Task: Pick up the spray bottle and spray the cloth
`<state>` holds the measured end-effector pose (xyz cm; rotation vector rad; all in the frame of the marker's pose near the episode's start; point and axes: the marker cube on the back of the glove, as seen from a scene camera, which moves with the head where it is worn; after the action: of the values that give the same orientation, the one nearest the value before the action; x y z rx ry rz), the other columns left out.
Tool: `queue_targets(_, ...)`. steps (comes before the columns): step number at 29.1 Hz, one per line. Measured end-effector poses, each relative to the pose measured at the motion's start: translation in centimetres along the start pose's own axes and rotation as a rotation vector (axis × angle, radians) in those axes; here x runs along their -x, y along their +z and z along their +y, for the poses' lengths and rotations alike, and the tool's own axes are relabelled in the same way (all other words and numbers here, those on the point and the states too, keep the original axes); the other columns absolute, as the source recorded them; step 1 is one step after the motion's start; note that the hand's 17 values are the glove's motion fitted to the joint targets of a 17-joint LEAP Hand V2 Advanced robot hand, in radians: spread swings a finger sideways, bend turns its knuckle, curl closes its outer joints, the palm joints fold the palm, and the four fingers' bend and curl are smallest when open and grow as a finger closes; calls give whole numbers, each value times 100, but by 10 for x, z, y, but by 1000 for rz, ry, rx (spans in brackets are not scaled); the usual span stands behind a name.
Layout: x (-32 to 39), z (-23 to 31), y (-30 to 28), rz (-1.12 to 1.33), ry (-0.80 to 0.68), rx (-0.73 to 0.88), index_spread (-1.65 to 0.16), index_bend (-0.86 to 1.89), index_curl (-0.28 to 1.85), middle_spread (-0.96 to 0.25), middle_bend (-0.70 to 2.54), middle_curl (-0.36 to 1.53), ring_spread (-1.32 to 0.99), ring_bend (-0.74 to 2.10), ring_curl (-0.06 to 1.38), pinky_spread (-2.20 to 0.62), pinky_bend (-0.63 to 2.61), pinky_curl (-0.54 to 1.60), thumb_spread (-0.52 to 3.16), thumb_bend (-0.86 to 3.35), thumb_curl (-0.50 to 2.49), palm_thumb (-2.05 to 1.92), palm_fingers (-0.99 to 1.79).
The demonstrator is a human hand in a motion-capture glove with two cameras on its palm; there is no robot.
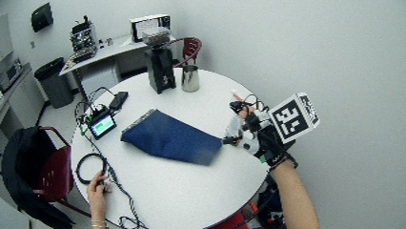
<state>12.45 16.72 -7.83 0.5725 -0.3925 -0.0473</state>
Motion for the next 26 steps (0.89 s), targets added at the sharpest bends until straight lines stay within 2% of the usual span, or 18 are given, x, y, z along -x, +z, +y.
queue_targets(7,-44,3,-2,-93,113,-36,-37,12,25,-5,26,35,4,30,29,23,38,33,103,-2,24,53,56)
queue_targets(12,-94,-5,13,-253,264,-34,-36,10,24,-5,26,36,4,30,30,23,40,33,102,-2,25,54,56)
queue_targets(16,-120,1,34,-427,315,-23,-36,9,22,-5,27,36,4,31,31,23,41,34,101,-2,26,55,54)
queue_targets(21,-137,13,52,-493,385,-17,-35,8,21,-4,27,37,4,33,32,22,43,35,99,-2,26,56,54)
queue_targets(26,-140,11,68,-559,390,4,-35,7,19,-5,27,37,3,37,33,22,45,36,97,-2,27,57,55)
